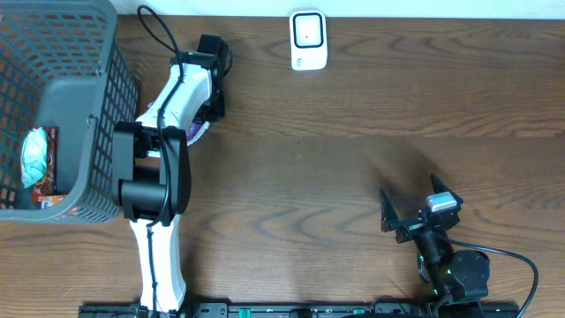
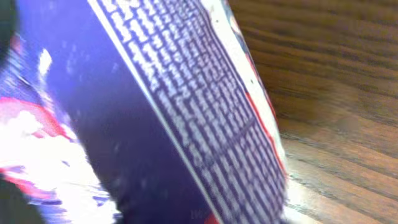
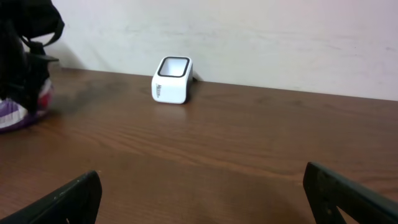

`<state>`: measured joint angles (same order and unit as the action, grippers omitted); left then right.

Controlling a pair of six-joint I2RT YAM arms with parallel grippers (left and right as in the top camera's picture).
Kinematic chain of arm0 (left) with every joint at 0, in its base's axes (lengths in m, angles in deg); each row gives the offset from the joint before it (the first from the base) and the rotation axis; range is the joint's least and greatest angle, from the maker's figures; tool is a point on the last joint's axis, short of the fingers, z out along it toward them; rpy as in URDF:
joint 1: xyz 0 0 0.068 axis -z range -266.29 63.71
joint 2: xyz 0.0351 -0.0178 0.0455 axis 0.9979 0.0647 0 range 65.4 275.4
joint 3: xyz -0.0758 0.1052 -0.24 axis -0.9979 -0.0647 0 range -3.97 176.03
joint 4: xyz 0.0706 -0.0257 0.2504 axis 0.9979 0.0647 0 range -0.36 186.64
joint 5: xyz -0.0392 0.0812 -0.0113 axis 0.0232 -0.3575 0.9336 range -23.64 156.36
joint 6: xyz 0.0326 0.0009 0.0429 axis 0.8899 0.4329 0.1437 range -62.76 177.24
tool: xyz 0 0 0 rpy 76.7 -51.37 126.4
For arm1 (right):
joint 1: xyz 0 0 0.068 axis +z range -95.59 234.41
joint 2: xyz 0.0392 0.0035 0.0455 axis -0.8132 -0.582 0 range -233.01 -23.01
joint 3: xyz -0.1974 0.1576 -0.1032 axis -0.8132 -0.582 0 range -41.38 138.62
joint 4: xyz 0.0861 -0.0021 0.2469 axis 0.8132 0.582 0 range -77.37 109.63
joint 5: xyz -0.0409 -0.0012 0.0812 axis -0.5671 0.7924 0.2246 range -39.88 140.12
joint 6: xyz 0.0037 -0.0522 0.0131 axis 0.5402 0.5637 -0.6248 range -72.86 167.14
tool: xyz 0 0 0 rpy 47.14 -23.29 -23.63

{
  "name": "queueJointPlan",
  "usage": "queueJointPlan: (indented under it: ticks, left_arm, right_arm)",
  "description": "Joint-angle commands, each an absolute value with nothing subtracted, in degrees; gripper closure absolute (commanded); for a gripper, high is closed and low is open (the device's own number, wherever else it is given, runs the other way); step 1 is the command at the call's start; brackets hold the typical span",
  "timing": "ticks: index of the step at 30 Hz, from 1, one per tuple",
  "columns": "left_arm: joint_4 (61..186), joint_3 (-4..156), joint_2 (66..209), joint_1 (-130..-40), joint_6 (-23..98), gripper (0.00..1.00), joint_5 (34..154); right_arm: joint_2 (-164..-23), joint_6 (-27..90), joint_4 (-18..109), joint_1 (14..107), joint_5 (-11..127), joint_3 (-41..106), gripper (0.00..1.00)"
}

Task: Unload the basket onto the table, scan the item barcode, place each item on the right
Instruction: 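Carry the pad pack with the left gripper past the white scanner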

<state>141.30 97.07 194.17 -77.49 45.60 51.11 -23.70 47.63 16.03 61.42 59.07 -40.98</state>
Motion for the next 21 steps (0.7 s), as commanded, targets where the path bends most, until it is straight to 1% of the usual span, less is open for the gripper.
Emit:
queueJointPlan:
  ticks: [1,5,11,12,14,21]
  left_arm:
    - [142.5,96.5,194.0,-77.5,45.8,0.92,55.4]
    - [141.3,97.2,185.8,-77.3,45.8,0.92,56.9]
    - [136.3,97.2,173.4,-75.5,45.8,0.92,76.0]
    - [135.4,97.2,171.5,-74.3,45.8,0.92,79.4]
    - [134.9,97.2,169.9,-71.7,45.8,0.92,81.4]
    - [135.4,96.0,170.6,-58.7,45.8,0.92,81.3]
  right_arm:
    - [-23.3,47.2,16.3,61.6,58.6,-41.1,0.01]
    - [-23.3,47.2,16.3,61.6,58.6,-41.1,0.01]
    - [-23.3,47.2,16.3,61.6,58.6,-41.1,0.01]
    - [-23.3,47.2,16.3,61.6,58.6,-41.1,0.01]
    - [-23.3,47.2,16.3,61.6,58.6,-41.1,0.01]
    - [-23.3,47.2,16.3,61.6,58.6,-41.1,0.01]
